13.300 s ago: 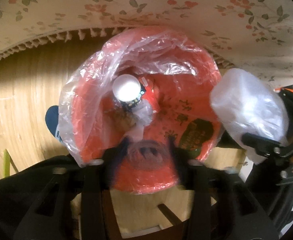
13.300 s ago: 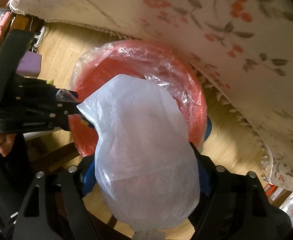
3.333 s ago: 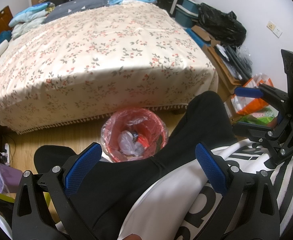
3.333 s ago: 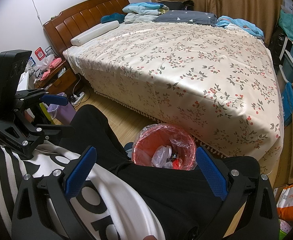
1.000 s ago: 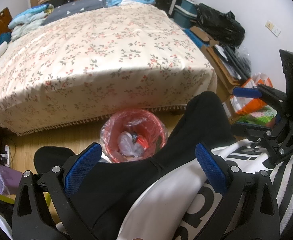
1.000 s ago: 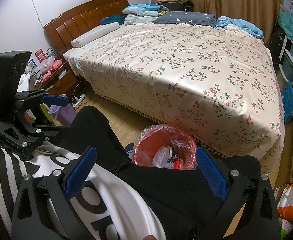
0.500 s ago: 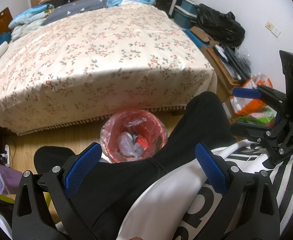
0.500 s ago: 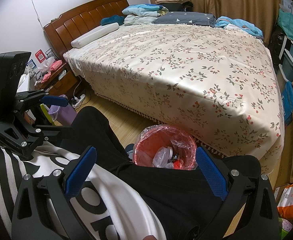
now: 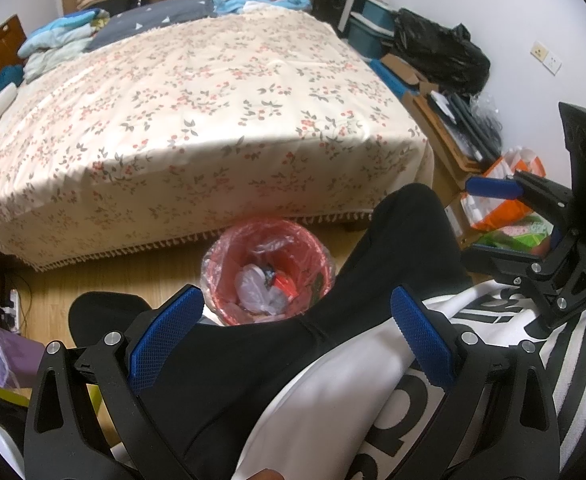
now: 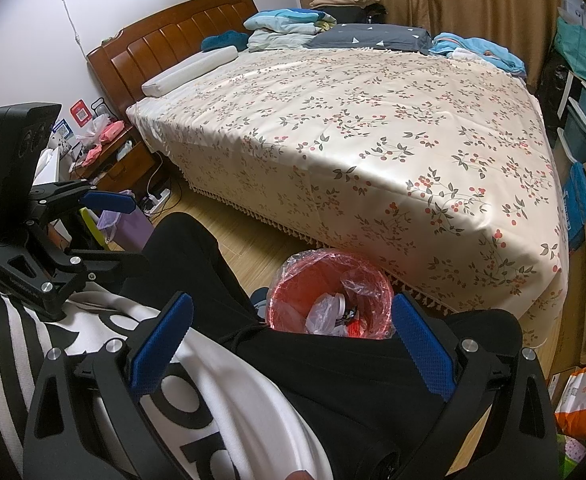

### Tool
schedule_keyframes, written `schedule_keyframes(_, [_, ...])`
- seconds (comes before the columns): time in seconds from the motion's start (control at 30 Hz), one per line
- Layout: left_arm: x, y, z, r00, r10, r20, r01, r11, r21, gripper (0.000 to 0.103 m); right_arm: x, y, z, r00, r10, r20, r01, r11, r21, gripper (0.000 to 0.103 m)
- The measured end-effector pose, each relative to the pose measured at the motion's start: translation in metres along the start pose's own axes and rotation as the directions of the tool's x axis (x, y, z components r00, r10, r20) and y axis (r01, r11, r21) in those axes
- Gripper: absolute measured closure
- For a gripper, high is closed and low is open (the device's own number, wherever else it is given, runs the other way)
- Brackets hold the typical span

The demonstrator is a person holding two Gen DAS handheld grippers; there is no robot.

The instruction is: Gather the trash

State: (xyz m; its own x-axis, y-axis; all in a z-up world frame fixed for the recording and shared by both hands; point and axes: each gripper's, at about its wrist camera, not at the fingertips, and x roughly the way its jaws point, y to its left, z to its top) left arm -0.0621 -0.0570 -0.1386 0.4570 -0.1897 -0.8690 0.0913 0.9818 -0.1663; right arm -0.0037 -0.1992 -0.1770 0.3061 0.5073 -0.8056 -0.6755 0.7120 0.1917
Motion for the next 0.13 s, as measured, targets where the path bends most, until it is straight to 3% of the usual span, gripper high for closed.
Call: schedule_keyframes(0.13, [-0.0036, 0.0000, 0.0011, 1.000, 0.003, 0.005, -0.003, 1.000, -0.002, 0.006, 0.0000, -0.0001, -0.0002, 1.000, -0.001, 0.001, 0.001, 1.000, 0.001, 0.005])
